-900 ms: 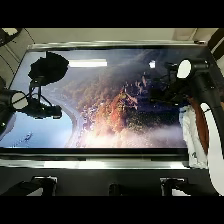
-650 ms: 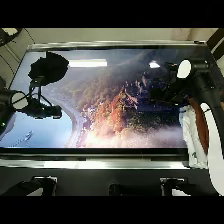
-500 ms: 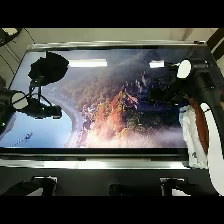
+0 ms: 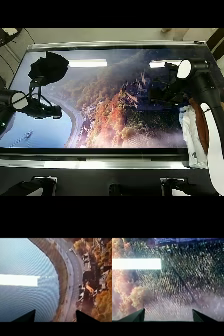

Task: Fold the shirts.

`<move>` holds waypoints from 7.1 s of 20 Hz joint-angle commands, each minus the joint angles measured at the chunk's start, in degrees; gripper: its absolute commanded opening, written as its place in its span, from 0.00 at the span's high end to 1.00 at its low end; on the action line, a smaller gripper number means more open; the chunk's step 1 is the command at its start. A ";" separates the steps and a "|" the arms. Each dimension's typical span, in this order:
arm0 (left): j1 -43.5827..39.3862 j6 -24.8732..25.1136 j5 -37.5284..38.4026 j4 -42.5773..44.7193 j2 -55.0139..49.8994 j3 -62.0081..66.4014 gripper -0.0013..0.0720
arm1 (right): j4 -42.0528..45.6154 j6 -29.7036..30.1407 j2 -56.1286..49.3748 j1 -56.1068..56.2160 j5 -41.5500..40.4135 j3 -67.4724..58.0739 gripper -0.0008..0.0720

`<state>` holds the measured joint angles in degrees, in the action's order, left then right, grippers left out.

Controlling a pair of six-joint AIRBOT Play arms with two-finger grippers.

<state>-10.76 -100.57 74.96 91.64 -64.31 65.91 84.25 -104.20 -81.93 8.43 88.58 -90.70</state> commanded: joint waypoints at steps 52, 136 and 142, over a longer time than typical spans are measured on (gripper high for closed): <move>28.41 -21.31 -55.36 -45.05 -61.07 43.67 0.95 | -3.69 1.31 0.00 -0.02 -9.03 0.02 0.06; 20.70 24.98 -30.73 -45.57 -27.56 -3.28 0.95 | -33.48 3.54 20.24 0.00 -26.71 61.51 0.04; 20.74 26.53 -28.44 -45.57 -25.83 -3.26 0.95 | -34.75 5.01 14.86 -0.02 -32.72 61.27 0.91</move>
<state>9.96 -75.02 45.32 46.09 -91.11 62.59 50.85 -100.22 -65.36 8.43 60.01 -29.43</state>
